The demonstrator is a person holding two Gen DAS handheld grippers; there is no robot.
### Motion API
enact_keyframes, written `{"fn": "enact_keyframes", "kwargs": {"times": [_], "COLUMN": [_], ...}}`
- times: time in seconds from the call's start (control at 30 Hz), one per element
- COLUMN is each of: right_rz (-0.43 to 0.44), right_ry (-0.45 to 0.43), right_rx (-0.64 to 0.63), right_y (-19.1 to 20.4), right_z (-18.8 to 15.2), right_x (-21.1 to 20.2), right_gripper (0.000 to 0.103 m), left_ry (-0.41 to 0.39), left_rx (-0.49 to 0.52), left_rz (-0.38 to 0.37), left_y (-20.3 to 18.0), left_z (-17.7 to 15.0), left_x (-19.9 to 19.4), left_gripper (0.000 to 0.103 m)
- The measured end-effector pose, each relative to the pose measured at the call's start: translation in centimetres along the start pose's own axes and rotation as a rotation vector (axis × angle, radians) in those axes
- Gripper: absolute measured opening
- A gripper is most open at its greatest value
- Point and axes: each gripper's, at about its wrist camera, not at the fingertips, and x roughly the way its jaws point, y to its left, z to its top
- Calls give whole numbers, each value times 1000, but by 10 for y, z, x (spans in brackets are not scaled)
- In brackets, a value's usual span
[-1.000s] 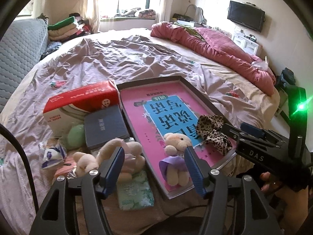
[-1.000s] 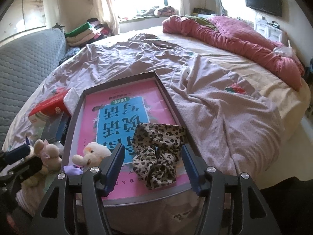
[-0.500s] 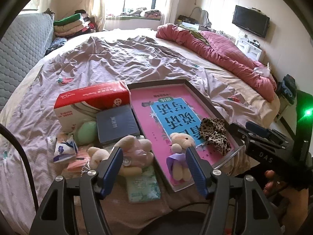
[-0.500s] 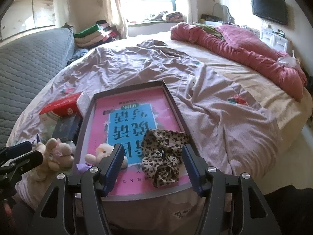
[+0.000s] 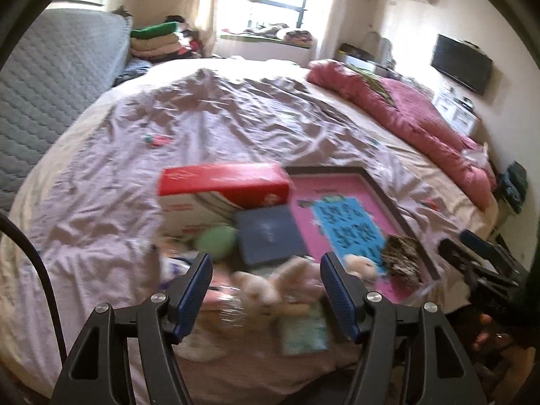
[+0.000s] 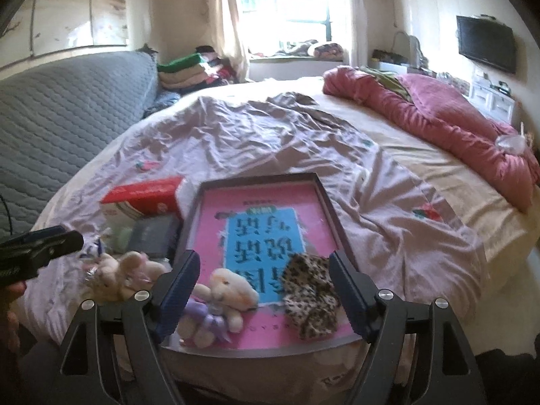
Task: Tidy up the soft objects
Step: 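Move both open tools back toward the remaining pile of items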
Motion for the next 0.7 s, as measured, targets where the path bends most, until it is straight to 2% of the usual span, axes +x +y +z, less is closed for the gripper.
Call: {"fn": "enact_keyframes", "kwargs": {"times": [0.27,0.53,0.7], "right_rz": [54,105,151], "right_ry": [-34,-47,-26], "right_rx": [-29,-134,-203], "right_y": [20,55,80], "right_z": [6,8,7], "right_x": [-8,-11,-4], "right_gripper": [80,80,80], "left_ry": [-13,-9,2], "left_rx": [-77,-155,-158], "left_rz": [50,79,113], "left_y": [46,85,98], "left_z": [5,4,0], "left_x": [-11,-17,-17], "left_gripper": [66,66,66]}}
